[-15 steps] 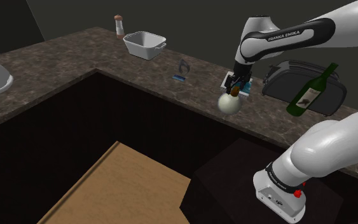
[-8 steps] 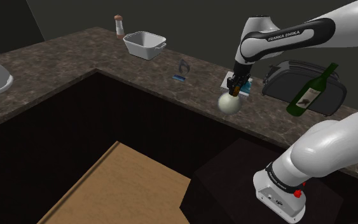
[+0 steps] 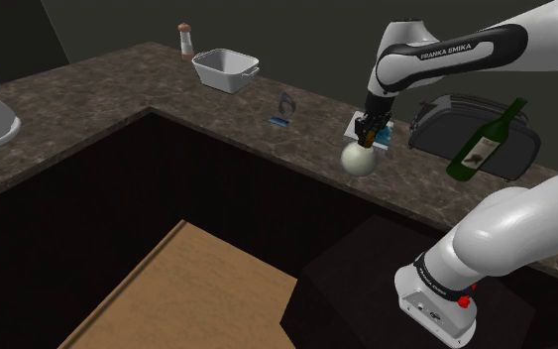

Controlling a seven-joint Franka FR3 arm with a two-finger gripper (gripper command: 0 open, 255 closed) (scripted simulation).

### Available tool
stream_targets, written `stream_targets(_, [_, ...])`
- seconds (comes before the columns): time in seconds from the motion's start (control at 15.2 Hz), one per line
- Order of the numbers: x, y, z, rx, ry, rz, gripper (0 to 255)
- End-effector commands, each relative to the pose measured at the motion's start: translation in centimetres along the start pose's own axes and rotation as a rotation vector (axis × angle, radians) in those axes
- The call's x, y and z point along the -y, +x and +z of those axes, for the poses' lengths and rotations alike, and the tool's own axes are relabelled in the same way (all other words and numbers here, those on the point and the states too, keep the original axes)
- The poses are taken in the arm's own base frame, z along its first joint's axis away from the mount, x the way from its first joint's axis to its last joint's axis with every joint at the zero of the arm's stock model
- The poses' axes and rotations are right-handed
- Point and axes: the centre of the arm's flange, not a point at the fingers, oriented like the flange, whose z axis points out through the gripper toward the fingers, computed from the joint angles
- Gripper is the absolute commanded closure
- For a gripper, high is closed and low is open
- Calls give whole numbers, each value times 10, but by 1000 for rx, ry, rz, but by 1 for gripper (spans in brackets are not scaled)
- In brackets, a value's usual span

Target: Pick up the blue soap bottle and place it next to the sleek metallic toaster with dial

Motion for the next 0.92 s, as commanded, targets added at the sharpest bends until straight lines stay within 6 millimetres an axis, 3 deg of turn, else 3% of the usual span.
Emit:
stream_targets(0.0, [-1, -1, -10, 0, 0, 0, 255])
stream_targets(0.86, [-3, -7, -78, 0, 0, 0, 255])
